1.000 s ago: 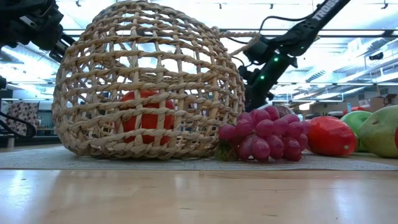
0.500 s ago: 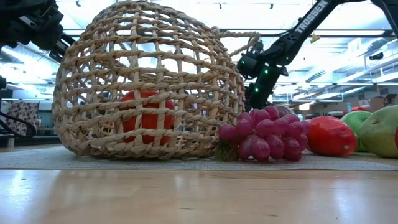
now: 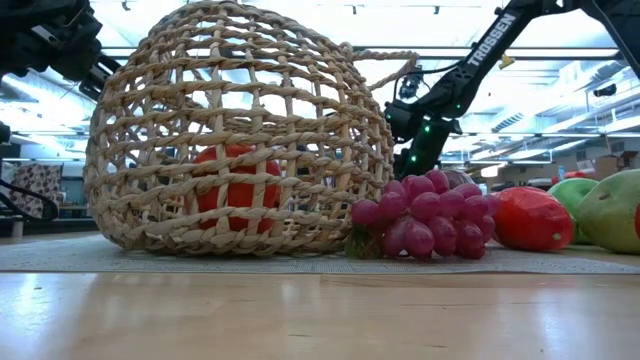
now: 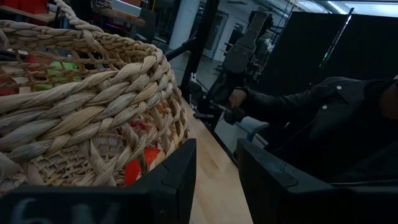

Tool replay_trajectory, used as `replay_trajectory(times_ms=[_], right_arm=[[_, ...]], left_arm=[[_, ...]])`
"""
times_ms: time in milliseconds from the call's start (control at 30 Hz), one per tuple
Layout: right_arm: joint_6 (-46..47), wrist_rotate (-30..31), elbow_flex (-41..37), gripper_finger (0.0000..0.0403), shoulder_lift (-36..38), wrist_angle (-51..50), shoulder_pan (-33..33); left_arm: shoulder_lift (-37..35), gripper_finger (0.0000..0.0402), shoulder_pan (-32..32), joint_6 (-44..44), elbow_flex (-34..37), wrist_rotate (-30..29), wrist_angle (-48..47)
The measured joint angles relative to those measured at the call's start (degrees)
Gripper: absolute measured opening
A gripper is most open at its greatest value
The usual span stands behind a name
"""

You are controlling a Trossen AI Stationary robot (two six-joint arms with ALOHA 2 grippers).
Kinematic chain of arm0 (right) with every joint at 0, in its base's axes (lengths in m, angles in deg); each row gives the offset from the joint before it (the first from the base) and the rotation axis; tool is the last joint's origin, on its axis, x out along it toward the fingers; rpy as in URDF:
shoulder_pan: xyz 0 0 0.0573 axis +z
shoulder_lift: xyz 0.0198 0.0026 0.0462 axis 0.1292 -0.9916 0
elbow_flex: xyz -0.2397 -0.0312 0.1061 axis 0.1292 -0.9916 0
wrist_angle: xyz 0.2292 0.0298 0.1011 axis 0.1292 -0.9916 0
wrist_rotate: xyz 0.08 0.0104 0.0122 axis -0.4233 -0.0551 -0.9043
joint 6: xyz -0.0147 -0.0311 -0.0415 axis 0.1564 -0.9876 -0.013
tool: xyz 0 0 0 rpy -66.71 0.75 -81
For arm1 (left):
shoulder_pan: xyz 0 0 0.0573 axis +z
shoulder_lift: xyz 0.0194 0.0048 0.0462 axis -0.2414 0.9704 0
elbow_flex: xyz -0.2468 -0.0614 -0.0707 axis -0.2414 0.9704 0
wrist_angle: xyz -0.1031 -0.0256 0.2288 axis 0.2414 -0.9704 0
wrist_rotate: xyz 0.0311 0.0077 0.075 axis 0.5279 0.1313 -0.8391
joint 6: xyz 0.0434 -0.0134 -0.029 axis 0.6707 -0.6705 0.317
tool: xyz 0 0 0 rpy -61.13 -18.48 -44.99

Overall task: Build produce basket
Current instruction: Put the bell pepper into the brown basket

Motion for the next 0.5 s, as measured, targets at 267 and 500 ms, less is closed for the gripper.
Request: replay_trajectory(times_ms=[267, 500], right_arm=[[-1.4, 0.2, 0.0, 0.03, 1.7, -1.1, 0.0], [-2.7, 0.2, 0.0, 0.0301, 12.9, -1.9, 0.2]], left_arm=[[0.0, 0.0121, 0.0, 0.0, 0.0, 0.0, 0.0], [0.0, 0.0121, 0.0, 0.0, 0.0, 0.0, 0.0]])
